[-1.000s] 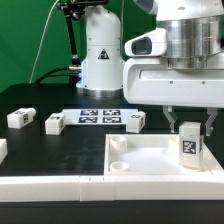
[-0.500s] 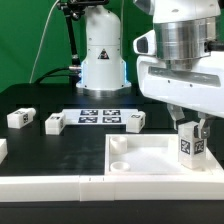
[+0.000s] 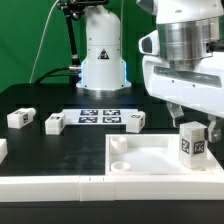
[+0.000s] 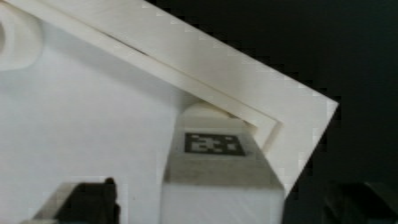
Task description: Assemble one leg
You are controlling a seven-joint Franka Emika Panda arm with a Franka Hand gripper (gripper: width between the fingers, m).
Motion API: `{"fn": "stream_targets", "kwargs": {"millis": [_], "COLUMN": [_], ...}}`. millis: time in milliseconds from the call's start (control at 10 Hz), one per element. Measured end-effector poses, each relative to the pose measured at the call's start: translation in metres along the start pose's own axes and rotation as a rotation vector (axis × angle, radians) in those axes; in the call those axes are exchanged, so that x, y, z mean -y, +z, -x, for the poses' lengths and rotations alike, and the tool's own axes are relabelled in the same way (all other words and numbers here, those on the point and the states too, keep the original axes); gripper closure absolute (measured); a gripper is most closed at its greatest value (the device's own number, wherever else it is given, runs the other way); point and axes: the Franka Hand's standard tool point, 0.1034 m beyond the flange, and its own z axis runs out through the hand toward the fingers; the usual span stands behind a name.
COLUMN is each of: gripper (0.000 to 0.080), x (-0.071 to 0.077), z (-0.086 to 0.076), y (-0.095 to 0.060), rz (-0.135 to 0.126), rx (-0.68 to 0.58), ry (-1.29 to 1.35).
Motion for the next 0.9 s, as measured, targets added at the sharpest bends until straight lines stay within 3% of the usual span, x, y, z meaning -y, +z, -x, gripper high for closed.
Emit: {"fn": "stream_targets", "kwargs": {"millis": [600, 900], "gripper": [0.0150, 0.0150], "x": [0.0023, 0.0019], "z": [-0.0032, -0.0053], "y": [-0.0002, 0.0001], "rz": [0.005, 0.019], "rx": [-0.005, -0.014], "ry": [-0.836, -1.156]}}
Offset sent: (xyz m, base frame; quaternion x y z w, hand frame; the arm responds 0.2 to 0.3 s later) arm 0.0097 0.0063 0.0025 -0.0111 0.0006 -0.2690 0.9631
